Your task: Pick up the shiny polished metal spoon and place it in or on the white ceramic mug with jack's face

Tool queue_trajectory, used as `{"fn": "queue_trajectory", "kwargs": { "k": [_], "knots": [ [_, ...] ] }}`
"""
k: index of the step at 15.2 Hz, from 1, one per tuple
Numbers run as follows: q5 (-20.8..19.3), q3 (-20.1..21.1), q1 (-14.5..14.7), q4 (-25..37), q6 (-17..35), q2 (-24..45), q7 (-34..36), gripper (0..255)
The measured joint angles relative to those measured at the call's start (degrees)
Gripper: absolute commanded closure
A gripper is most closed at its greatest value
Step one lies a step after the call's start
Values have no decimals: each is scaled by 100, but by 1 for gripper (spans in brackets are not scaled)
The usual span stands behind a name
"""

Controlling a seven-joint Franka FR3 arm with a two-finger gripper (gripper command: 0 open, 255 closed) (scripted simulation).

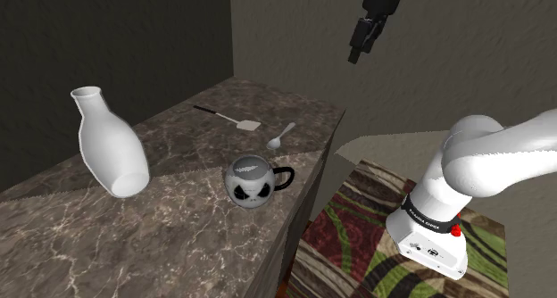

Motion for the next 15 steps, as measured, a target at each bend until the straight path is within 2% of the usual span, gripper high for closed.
{"fn": "queue_trajectory", "kwargs": {
  "k": [2, 5, 15],
  "knots": [
    [19, 21, 17, -69, 89, 21, 26, 0],
    [99, 100, 96, -343, 513, 168, 109, 0],
    [403, 528, 426, -931, 2405, 1426, 528, 0]
  ]
}}
